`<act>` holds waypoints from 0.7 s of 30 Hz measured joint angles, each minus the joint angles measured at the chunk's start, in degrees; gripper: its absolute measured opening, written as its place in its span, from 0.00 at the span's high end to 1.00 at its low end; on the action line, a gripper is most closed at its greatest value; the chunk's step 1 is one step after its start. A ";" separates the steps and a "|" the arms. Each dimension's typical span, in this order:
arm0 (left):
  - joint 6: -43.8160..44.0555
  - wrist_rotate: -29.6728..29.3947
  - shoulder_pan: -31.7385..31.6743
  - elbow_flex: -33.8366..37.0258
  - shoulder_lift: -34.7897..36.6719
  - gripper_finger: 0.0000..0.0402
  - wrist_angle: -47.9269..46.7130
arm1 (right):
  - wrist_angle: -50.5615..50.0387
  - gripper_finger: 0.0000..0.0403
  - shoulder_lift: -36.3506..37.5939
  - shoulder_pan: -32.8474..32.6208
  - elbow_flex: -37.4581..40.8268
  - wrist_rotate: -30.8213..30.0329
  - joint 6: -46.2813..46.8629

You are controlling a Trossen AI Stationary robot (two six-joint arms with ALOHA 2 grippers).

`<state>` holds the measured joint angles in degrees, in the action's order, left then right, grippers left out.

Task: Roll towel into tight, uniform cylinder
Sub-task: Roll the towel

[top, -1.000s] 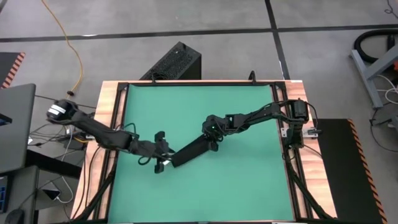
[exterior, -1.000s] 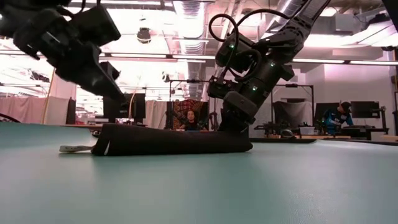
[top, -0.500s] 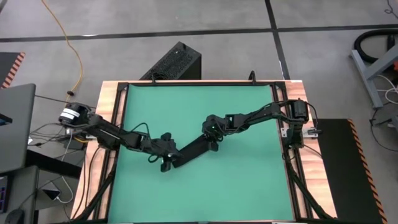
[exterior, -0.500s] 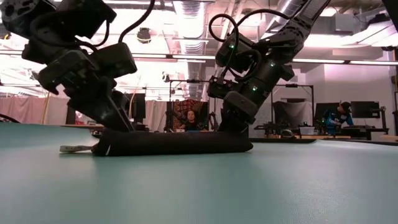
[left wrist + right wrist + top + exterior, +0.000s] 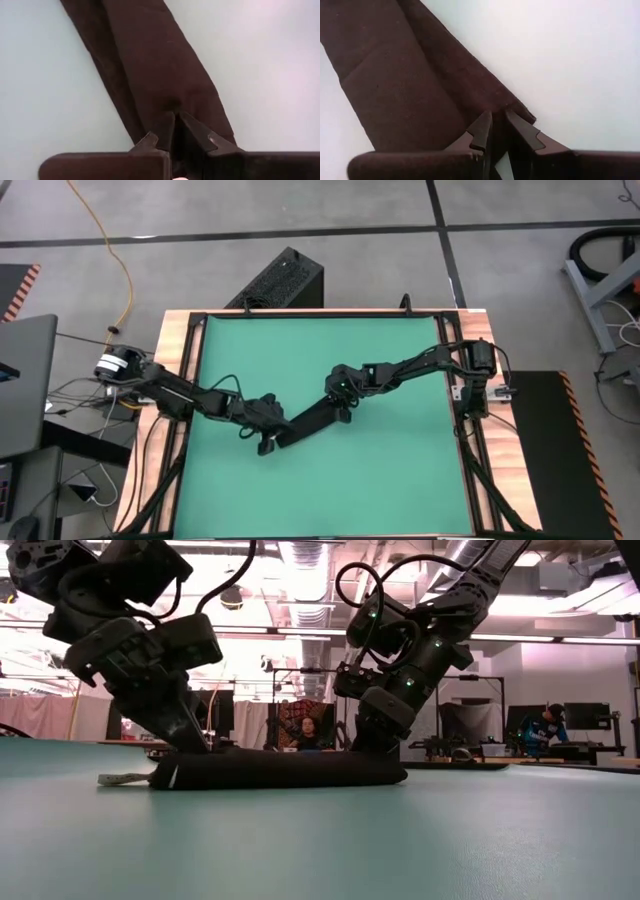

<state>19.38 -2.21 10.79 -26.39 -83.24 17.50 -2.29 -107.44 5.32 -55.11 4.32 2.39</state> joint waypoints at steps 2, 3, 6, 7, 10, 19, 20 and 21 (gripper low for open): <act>0.79 -0.01 -0.02 0.00 0.25 0.99 -0.22 | -0.29 0.81 0.00 0.00 -0.04 0.00 0.04; 0.92 -0.02 0.16 0.00 0.64 0.99 -0.62 | -0.44 0.81 0.00 0.00 -0.05 0.00 0.08; 2.23 -0.95 1.30 -0.04 2.14 1.00 -3.12 | -1.10 0.81 0.00 -0.05 -0.04 0.31 0.40; 2.47 -2.16 1.74 -0.04 2.72 1.00 -4.56 | -1.19 0.81 0.00 -0.09 -0.04 0.33 0.60; 2.70 -5.94 2.84 -0.04 3.62 1.00 -7.78 | -1.37 0.81 0.00 -0.11 -0.02 0.47 0.63; 3.03 -9.82 3.47 -0.04 3.67 1.00 -12.37 | -3.18 0.81 0.02 -0.15 -0.07 0.55 1.28; 3.03 -10.27 3.47 -0.04 3.67 1.00 -12.71 | -3.27 0.81 0.00 -0.15 -0.05 0.56 1.29; 3.03 -10.76 3.47 -0.04 3.67 1.00 -12.99 | -3.28 0.81 0.00 -0.19 -0.04 0.57 1.28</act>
<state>22.41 -12.97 14.26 -26.44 -79.57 4.51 -5.56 -107.44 5.14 -55.16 4.89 3.67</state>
